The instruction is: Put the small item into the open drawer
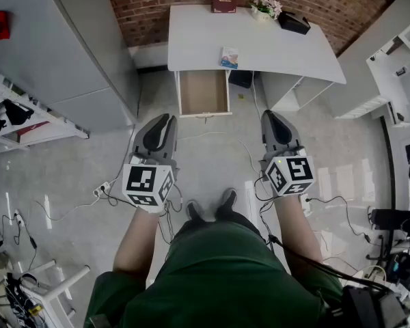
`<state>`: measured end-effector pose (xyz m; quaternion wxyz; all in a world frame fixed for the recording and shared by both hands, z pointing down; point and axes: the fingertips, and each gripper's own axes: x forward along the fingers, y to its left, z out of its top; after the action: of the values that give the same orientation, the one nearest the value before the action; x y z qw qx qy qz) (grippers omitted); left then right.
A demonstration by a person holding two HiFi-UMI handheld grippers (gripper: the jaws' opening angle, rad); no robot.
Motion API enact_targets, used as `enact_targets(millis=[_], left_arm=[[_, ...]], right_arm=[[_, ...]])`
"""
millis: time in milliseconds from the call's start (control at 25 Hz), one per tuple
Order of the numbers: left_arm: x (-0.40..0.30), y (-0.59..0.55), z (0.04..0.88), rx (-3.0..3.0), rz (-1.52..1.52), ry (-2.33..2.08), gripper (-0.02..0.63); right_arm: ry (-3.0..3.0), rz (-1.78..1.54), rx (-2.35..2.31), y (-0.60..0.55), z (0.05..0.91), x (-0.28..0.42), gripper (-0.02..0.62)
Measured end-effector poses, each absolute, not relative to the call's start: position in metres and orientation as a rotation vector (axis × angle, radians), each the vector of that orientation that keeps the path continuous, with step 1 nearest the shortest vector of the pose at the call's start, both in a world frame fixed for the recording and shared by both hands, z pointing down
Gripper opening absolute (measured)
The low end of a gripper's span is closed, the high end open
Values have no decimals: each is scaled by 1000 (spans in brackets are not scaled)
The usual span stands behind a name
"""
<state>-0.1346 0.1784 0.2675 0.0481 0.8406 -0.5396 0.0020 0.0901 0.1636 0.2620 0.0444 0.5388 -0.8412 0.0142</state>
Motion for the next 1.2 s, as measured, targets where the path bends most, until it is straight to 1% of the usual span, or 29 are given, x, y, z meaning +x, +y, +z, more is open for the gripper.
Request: enact_targets(millis=[200,440,840,1040,1200], left_arm=[[-131,177,263,2571,-4,-1641,47],[-109,166,266,2576,16,-1626,46],[-39,139,266,2565,75,-1653,46],[-5,123,257,2510,19,-1684,46],[18,120,262,2492,47,-1716,46]], right_arm=[[-2585,49,1663,165,260,94,2],[-2651,84,1656,156,259,108,5],[-2715,232,1622,121,274,168,5],[-2763,310,1570,99,281,199,5],[-2789,375,1552,88,292,223,5]])
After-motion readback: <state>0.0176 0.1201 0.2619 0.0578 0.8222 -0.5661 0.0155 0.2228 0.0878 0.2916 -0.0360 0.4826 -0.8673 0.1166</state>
